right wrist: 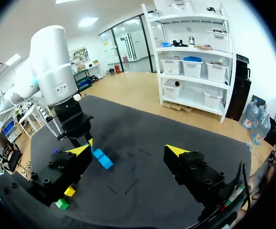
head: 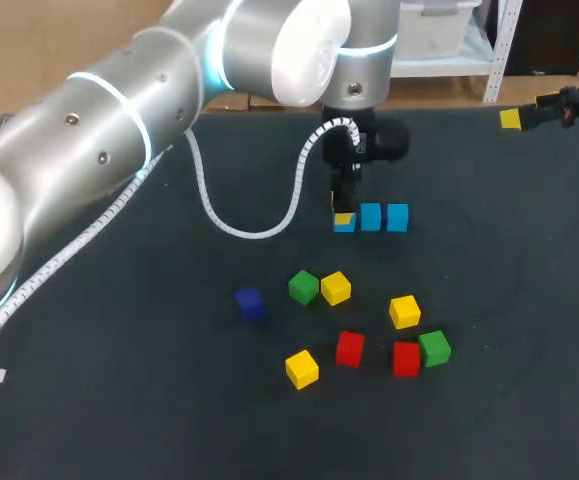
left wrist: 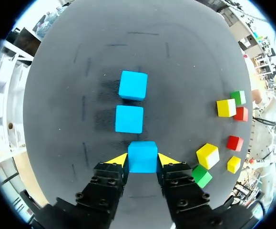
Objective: Place the blue cubes, place green cubes on the blue cubes, place the yellow cubes on the green cubes, then place the red cubes on the yellow cubes, and place purple cube on the red cubes.
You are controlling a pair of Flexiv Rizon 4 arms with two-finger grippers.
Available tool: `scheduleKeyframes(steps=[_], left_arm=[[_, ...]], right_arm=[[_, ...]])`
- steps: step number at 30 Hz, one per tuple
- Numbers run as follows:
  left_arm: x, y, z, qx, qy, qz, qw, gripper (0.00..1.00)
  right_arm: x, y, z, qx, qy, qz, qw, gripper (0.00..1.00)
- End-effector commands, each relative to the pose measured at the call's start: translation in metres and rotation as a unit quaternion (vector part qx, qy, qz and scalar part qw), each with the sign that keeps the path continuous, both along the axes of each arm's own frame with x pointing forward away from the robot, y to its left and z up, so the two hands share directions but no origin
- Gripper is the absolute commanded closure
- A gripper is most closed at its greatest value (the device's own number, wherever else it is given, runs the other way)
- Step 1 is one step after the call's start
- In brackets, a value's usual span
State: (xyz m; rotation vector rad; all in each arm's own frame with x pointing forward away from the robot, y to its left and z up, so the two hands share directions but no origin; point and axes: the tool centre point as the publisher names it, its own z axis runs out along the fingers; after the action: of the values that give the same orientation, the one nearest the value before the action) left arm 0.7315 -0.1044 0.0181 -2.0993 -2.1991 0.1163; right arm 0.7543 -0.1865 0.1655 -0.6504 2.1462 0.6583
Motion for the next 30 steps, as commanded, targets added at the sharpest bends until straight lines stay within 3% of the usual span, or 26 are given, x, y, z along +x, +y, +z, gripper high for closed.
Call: scheduleKeyframes(steps=[1,30], left_arm=[[0.001,0.000,-0.005,-0.002,0.001,0.000,1.000,1.00],[0.014,-0.006,-0.013,-0.011,0.004,-0.007,1.000,1.00]], right_arm=[[0.000,0.000,-0.001,0.002,-0.001,0.001,1.000,0.00],[0.000,0.000,-0.001,0.002,-0.001,0.001,1.000,0.00]])
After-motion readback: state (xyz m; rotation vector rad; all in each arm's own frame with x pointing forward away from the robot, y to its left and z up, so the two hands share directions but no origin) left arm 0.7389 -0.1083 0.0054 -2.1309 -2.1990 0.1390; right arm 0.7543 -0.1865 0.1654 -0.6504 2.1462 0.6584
